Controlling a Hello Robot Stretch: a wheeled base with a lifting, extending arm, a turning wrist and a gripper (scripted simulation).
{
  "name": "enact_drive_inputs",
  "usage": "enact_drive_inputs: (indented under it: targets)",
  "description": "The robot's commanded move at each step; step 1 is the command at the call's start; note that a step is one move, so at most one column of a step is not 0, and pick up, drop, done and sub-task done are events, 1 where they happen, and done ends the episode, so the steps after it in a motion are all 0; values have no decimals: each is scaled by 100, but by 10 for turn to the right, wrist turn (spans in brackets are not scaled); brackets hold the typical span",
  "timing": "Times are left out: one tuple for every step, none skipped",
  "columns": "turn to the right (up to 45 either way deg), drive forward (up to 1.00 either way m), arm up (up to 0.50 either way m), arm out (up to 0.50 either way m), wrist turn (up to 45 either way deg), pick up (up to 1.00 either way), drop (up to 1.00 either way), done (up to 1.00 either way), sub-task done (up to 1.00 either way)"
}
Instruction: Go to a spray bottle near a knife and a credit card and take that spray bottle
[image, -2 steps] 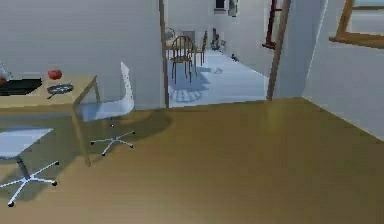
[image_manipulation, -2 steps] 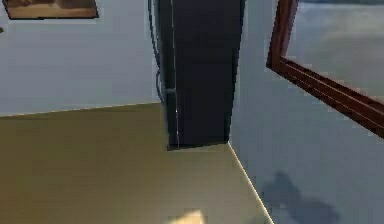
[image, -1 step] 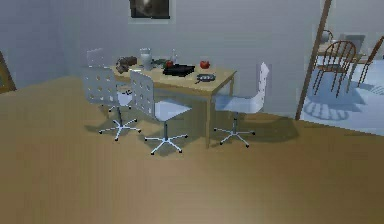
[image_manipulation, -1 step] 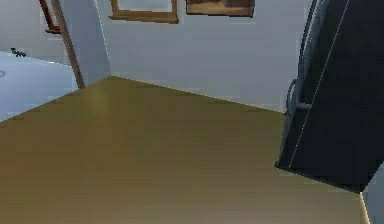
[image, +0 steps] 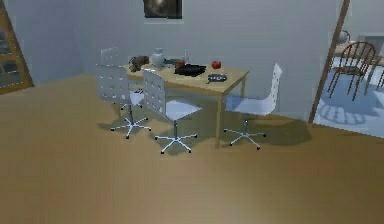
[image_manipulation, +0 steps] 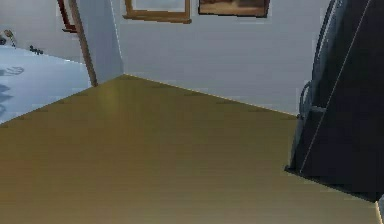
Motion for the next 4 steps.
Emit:
enact_drive_inputs:
  targets:
    - [0,40,0,0,0,0,0,0,0]
    - [-450,0,0,0,0,0,0,0,0]
    - [-180,0,0,0,0,0,0,0,0]
    - [0,100,0,0,0,0,0,0,0]
